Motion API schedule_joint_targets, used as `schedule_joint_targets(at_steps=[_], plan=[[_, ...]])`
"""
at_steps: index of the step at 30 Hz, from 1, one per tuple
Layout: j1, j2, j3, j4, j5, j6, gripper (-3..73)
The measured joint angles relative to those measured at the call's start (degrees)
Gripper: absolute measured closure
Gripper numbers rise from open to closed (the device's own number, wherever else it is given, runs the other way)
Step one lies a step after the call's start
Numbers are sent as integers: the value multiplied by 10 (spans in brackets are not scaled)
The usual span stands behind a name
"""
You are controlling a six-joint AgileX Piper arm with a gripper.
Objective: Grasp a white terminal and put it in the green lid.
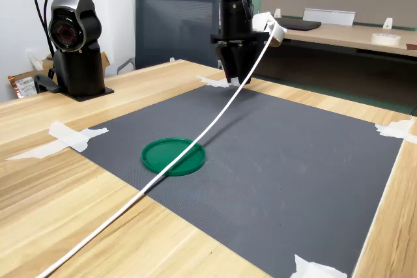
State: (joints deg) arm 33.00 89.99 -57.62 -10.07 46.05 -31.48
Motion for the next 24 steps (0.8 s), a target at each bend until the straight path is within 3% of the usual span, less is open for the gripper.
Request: schedule_joint_targets(at_steps=[9, 24], plan=[[-171, -25, 0, 101, -2, -203, 380], [-395, -26, 0, 137, -5, -364, 380]])
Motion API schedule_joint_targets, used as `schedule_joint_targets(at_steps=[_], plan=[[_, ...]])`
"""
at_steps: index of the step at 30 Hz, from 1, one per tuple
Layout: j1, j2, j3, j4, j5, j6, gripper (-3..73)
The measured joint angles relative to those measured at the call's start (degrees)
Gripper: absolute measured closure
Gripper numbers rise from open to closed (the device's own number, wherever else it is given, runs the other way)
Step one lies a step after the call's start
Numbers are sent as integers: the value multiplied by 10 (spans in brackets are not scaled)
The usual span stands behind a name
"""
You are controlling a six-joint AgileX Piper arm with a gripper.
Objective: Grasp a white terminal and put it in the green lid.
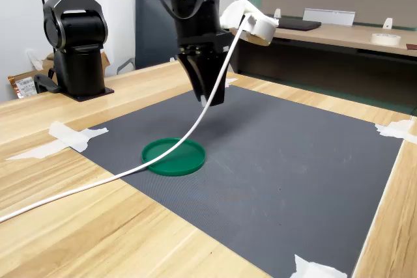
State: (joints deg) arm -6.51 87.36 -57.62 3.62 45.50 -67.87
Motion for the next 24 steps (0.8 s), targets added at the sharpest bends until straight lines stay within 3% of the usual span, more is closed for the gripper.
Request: schedule_joint_targets(at_steps=[9, 17, 24], plan=[[-91, 0, 0, 19, 18, -40, 380], [-93, 10, 0, 41, 44, -45, 380], [-93, 44, 0, 27, 36, -29, 380]])
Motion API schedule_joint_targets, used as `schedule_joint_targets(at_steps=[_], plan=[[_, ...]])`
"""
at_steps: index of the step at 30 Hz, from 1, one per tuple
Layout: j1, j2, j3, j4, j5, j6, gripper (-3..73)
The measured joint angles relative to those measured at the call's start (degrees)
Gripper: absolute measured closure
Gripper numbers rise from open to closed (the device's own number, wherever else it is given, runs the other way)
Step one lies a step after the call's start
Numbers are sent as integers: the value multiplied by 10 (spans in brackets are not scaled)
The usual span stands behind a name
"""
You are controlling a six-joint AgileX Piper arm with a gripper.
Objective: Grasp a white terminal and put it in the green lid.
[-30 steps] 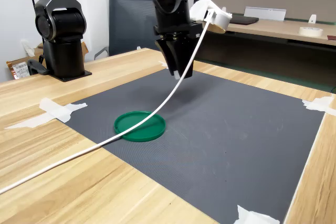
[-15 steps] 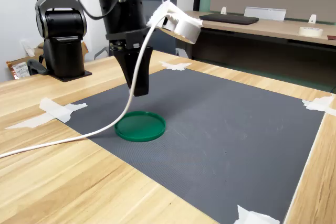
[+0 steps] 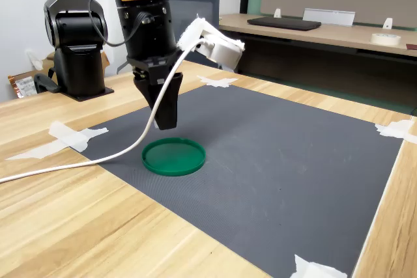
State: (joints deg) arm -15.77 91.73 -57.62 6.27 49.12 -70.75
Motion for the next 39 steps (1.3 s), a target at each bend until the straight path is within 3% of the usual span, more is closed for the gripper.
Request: schedule_joint_targets(at_steps=[13, 18, 27, 34, 39], plan=[[0, 38, 0, -10, -20, -2, 380], [0, 40, 0, 3, -24, -26, 377], [0, 40, 0, 29, -18, -39, 190], [0, 39, 0, 29, -21, -39, 174], [0, 24, 0, 49, -69, -24, 185]])
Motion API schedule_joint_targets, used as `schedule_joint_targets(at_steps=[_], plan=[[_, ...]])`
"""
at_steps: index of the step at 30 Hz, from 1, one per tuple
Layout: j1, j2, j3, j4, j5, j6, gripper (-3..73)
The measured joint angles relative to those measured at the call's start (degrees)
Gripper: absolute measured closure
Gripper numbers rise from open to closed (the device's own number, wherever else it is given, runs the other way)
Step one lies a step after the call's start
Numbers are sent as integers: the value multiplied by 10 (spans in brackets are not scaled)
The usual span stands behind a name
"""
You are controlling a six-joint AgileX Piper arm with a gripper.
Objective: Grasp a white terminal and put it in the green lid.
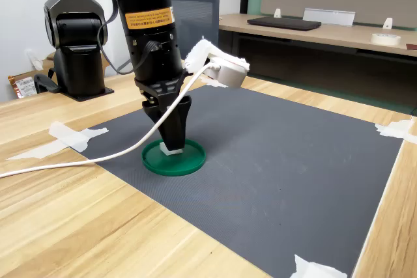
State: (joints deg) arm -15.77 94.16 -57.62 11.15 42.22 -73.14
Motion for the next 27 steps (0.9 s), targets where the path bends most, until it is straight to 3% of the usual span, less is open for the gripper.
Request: schedule_joint_targets(at_steps=[6, 13, 15, 23, 27], plan=[[0, -32, 0, 21, -94, 69, 270], [0, -103, 2, 95, -117, 101, 631], [0, -134, 2, 125, -118, 102, 689], [0, -272, 2, 237, -119, 120, 720], [0, -336, 4, 258, -121, 160, 720]])
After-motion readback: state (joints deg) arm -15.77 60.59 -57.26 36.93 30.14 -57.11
